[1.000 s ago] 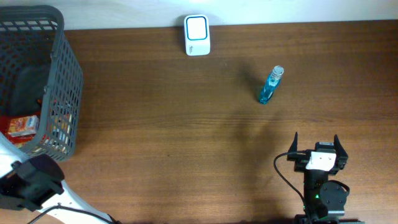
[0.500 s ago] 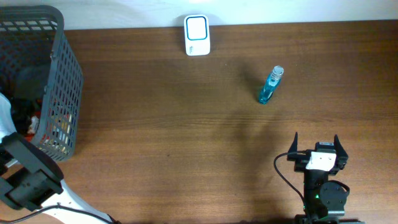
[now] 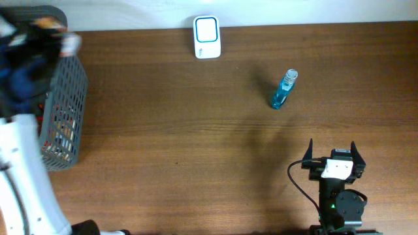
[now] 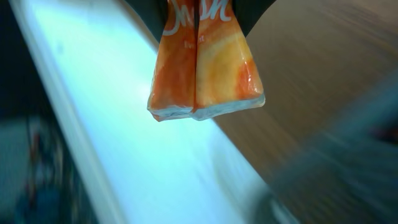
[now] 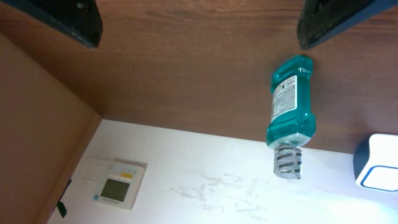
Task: Scan the item barcode
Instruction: 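Reach the left gripper into the basket and grasp the orange snack box, then place the orange snack box on the table center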
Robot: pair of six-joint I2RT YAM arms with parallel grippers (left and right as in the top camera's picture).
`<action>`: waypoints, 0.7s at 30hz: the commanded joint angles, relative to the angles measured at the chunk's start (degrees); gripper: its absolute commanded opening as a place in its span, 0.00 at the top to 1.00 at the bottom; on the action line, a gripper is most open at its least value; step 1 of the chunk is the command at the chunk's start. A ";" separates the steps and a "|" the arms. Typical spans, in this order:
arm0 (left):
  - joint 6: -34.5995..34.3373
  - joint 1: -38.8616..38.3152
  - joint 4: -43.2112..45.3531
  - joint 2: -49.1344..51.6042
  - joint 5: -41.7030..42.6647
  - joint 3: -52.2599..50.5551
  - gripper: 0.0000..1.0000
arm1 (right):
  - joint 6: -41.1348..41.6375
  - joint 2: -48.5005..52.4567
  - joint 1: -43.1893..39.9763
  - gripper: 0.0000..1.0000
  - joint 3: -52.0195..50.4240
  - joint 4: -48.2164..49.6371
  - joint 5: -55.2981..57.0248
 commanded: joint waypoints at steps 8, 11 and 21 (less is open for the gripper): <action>5.68 -46.97 -6.64 29.75 -18.97 -2.60 1.00 | 0.20 -0.37 0.35 0.01 -0.42 -0.26 0.50; 5.68 -50.51 -4.68 39.01 -18.97 -2.60 0.86 | 0.20 -0.37 0.35 0.01 -0.42 -0.26 0.50; 19.50 -48.78 -15.96 41.38 -18.12 22.12 0.01 | 0.20 -0.37 0.35 0.02 -0.42 -0.26 0.52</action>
